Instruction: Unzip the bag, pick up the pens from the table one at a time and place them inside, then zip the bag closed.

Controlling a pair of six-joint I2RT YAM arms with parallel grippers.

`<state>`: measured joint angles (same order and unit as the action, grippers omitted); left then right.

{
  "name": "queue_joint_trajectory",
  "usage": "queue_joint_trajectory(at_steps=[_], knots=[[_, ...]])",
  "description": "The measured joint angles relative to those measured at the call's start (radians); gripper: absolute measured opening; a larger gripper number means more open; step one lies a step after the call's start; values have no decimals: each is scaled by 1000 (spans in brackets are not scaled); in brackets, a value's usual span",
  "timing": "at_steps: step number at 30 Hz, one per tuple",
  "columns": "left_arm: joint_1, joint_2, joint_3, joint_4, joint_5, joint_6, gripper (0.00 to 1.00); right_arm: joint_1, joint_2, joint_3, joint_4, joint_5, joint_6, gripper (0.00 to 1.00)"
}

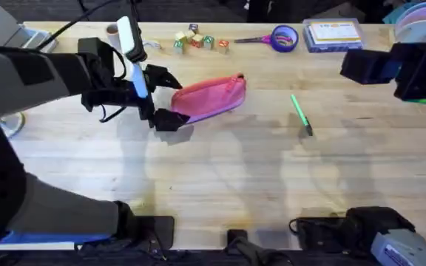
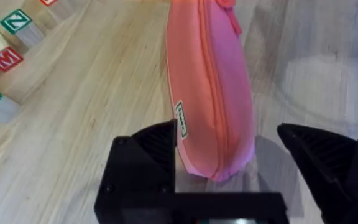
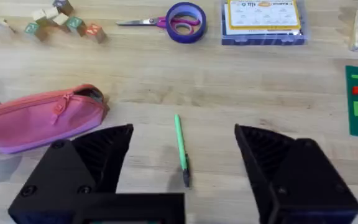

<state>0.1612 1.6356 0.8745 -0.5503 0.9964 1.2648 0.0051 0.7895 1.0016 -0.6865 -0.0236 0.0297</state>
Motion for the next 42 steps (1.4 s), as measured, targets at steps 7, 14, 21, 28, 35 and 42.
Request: queue_joint_trajectory(at_steps=[7, 14, 21, 28, 35, 42], knots=[[0, 0, 0, 5, 34, 0, 987, 0, 0, 0, 0, 0, 0, 997], [-1, 0, 0, 12, 30, 3, 49, 0, 0, 0, 0, 0, 0, 998], [-1, 0, 0, 12, 30, 3, 41, 0, 0, 0, -3, -51, 25, 998], [-1, 0, 0, 21, 29, 3, 42, 28, 0, 0, -3, -86, 161, 998], [-1, 0, 0, 37, 28, 3, 43, 174, 15, 0, -3, -115, 274, 998], [-1, 0, 0, 38, 28, 3, 43, 361, 80, 0, 2, -86, 348, 998]])
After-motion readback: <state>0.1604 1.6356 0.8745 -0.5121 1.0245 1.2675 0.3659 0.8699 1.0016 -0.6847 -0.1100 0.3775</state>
